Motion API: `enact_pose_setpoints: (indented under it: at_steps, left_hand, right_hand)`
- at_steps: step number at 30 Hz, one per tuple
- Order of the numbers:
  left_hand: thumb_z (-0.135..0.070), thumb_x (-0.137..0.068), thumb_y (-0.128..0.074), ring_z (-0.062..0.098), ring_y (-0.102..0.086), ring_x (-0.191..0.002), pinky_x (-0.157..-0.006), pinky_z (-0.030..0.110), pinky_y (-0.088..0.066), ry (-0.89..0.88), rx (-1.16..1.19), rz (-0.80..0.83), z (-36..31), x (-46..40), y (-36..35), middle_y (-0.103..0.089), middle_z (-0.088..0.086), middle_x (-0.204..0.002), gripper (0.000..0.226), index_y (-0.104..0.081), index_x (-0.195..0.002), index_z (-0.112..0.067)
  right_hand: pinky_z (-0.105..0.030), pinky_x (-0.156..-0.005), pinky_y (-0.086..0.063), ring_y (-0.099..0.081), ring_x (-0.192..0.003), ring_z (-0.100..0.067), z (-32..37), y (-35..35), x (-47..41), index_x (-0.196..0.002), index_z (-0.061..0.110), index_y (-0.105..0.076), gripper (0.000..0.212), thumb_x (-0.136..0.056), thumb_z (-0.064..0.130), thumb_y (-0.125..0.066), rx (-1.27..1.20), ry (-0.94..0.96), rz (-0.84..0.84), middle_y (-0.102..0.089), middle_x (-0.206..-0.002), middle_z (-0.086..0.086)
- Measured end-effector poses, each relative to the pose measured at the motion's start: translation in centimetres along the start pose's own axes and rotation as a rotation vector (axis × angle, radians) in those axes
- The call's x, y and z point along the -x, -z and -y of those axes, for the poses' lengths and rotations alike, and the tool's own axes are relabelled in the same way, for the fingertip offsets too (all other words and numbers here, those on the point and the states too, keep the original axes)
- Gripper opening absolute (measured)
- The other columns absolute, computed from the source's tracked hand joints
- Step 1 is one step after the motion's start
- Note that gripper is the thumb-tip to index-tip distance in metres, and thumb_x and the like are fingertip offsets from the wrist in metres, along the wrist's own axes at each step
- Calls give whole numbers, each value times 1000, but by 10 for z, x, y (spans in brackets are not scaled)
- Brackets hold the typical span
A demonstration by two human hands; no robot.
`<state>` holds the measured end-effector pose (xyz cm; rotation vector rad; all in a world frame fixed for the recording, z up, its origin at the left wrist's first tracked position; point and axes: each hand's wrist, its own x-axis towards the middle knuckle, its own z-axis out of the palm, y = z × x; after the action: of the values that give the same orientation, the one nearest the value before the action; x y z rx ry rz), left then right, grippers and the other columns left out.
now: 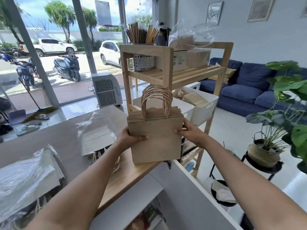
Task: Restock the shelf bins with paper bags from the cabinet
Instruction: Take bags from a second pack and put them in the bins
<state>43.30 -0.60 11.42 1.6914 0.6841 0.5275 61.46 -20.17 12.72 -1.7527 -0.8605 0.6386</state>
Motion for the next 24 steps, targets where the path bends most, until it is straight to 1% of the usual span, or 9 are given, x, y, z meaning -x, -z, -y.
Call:
enact_pose_setpoints:
  at_steps: [3,7,9,11,14,16,18,21,24]
  left_hand:
    - [-9,-64,-89,13,-62,-95,-75,19,-50,-52,-12,43,-6,1,-13,-65,-5,-101,55,-60,-109,-18]
    - [-23,-56,-93,17,-64,-106,-93,34,-54,-158,-112,128,-15,-10,-42,-66,-5,-107,62,-60,-108,-26]
    - [-35,-51,-93,15,-65,-104,-93,37,-55,-214,-197,152,-24,-11,-60,-68,-7,-106,66,-61,-108,-31]
    - [-45,-49,-91,14,-66,-102,-91,37,-56,-256,-263,187,-30,-11,-79,-70,-7,-108,69,-64,-111,-29]
    - [-53,-45,-88,13,-66,-101,-90,37,-56,-261,-296,244,-36,-10,-105,-71,-7,-109,76,-64,-112,-28]
    - [-47,-45,-90,13,-67,-99,-90,35,-56,-216,-241,292,-39,-13,-121,-70,-7,-107,74,-63,-110,-26]
    - [-34,-53,-93,12,-65,-95,-86,27,-54,-152,-160,329,-43,-16,-135,-68,-6,-105,63,-63,-107,-22]
    - [-23,-60,-92,12,-65,-89,-78,24,-52,-34,-77,354,-50,-31,-152,-68,-3,-105,56,-64,-107,-18]
    - [-18,-64,-89,11,-65,-77,-71,25,-54,103,-12,371,-58,-52,-166,-67,-1,-99,46,-62,-101,-16]
  right_hand:
    - [-33,-98,-48,-51,-119,-23,-1,12,13,-144,25,-40,60,-90,13,-64,-80,-12,-17,-56,-130,-10]
    - [-41,-106,-44,-55,-121,-28,-16,39,35,-134,27,-51,53,-88,7,-66,-184,-45,-113,-58,-130,-15]
    - [-37,-100,-48,-60,-113,-26,-23,53,49,-137,18,-50,53,-88,1,-63,-258,-77,-200,-59,-129,-17]
    - [-29,-91,-52,-63,-101,-20,-26,64,67,-136,13,-49,51,-90,-5,-58,-317,-94,-268,-63,-119,-14]
    - [-23,-84,-52,-63,-94,-17,-32,81,87,-130,18,-51,47,-91,-6,-55,-352,-120,-340,-65,-104,-8]
    - [-32,-89,-45,-59,-101,-22,-36,92,94,-128,25,-54,47,-90,-1,-59,-341,-165,-388,-61,-106,-10]
    - [-39,-87,-41,-57,-101,-22,-36,102,93,-128,29,-55,46,-89,5,-62,-303,-209,-446,-60,-109,-8]
    - [-32,-72,-46,-60,-85,-18,-34,119,77,-126,24,-58,41,-89,5,-60,-309,-198,-496,-65,-105,-5]
    - [-31,-69,-45,-59,-81,-19,-36,135,49,-116,25,-63,31,-89,10,-59,-321,-242,-467,-66,-97,1]
